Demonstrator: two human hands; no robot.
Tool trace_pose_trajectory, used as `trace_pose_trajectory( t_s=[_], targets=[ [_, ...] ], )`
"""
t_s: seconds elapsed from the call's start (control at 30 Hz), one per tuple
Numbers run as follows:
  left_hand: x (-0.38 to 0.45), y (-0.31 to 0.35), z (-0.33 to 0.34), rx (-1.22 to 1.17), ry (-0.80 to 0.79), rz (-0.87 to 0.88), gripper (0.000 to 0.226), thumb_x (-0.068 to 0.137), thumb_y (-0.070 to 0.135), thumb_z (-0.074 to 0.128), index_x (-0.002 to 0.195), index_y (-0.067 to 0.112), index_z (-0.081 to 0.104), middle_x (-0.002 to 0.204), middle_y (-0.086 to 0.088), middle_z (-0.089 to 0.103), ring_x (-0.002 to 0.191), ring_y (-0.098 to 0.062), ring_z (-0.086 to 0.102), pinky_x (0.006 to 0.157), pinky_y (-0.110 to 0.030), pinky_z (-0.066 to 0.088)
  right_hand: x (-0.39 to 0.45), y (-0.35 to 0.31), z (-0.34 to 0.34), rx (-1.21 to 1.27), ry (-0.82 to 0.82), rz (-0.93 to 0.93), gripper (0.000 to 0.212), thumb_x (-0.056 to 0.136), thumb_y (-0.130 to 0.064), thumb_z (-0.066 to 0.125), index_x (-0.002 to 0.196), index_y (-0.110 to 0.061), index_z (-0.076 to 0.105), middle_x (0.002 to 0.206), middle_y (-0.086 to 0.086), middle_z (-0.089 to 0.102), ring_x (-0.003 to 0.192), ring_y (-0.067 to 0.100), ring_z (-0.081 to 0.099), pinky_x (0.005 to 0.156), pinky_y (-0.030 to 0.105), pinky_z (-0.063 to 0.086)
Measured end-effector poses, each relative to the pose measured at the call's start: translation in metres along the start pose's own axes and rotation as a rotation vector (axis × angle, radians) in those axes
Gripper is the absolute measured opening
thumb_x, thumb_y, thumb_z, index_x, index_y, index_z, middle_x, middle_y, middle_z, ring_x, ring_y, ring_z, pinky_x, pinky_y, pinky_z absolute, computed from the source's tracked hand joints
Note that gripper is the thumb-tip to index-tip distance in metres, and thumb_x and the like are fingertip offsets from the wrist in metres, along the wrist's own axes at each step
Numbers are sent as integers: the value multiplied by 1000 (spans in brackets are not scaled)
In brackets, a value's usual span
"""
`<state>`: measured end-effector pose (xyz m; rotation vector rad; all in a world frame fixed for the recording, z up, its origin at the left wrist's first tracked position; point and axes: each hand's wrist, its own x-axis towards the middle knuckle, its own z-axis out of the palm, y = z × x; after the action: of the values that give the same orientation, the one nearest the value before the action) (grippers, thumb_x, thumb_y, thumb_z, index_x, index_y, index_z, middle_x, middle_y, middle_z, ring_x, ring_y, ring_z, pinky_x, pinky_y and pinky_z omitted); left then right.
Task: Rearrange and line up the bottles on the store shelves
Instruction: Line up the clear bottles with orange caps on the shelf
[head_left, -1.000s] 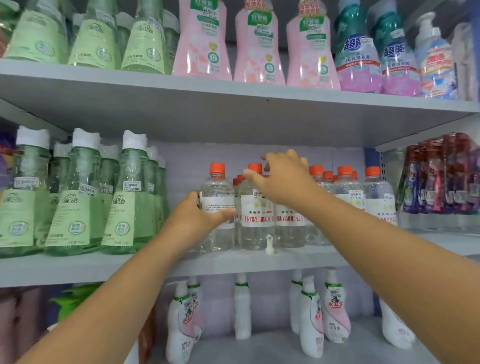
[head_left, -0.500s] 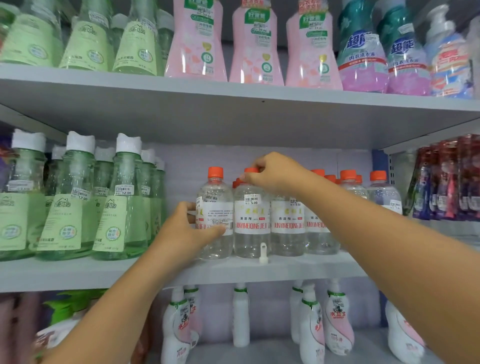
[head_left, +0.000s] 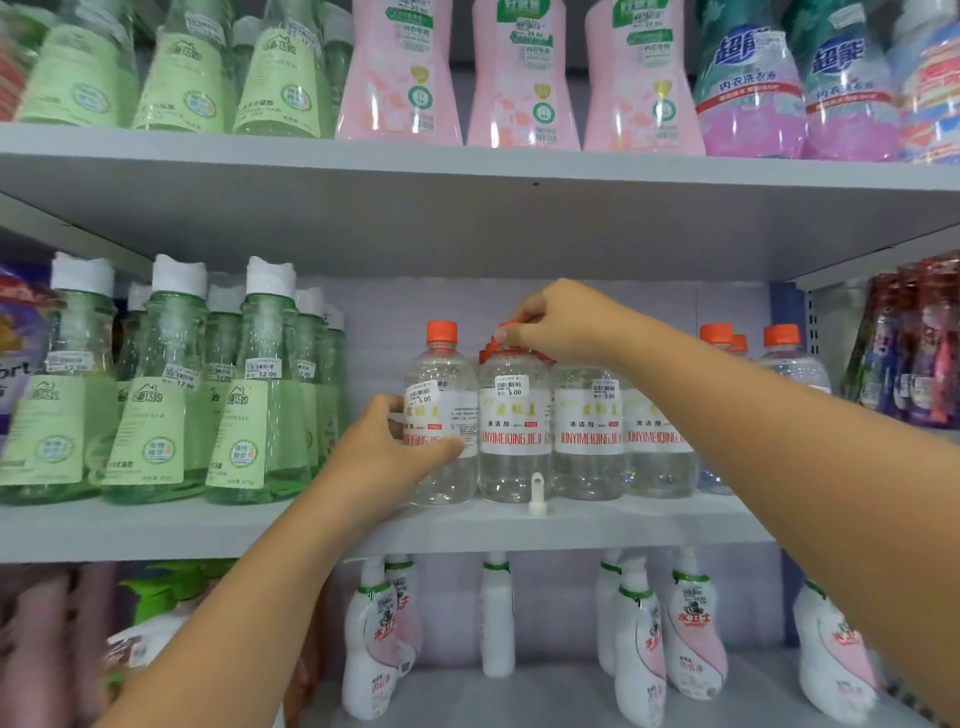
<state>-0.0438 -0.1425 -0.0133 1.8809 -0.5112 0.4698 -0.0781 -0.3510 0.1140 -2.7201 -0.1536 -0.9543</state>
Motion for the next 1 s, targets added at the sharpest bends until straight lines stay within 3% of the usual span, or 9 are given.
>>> trace_pose_trajectory(
  t_s=[0.1, 0.3, 0.43, 0.53, 0.8, 1.0],
  targets=[
    [-2, 2, 2, 30, 4, 5, 62, 74, 50, 85, 122, 32, 49, 101, 19, 63, 82, 4, 61, 60, -19, 43, 1, -1, -2, -42, -8, 1, 29, 92, -53, 65, 99, -27, 77, 72, -9, 72, 73, 9, 67, 68, 27, 49],
    [-4, 3, 3, 63, 19, 30, 66, 71, 56, 85, 121, 34, 48, 100, 20, 63, 82, 5, 61, 61, -21, 45, 3, -4, -3, -60, -12, 23, 35, 89, -56, 67, 97, -22, 74, 83, -3, 75, 84, 15, 69, 78, 32, 54],
    [-3, 3, 1, 58, 37, 36, 54, 82, 57, 75, 124, 33, 52, 102, 22, 62, 86, 2, 61, 64, -23, 45, 2, -4, -3, -55, -16, 26, 36, 90, -55, 68, 98, -20, 73, 86, -1, 75, 85, 17, 70, 84, 34, 56],
    [-1, 2, -2, 3, 19, 13, 50, 86, 45, 76, 129, 29, 54, 107, 15, 65, 90, -5, 66, 70, -29, 51, 1, -3, -3, -8, -22, 36, 36, 88, -54, 70, 97, -19, 73, 86, -1, 75, 85, 16, 70, 81, 33, 54],
    [-2, 2, 0, 33, 40, 25, 56, 81, 48, 81, 125, 31, 51, 106, 16, 63, 89, -3, 65, 81, -38, 59, -1, -4, -3, 0, -22, 34, 35, 90, -53, 69, 98, -20, 72, 83, -3, 74, 81, 14, 68, 68, 29, 48],
    [-2, 2, 1, 65, 60, 33, 57, 81, 48, 80, 126, 29, 50, 104, 16, 63, 87, -3, 64, 78, -37, 58, -3, -4, -2, -9, -1, 46, 35, 90, -54, 67, 100, -21, 72, 83, -3, 73, 82, 14, 66, 71, 30, 48]
  ],
)
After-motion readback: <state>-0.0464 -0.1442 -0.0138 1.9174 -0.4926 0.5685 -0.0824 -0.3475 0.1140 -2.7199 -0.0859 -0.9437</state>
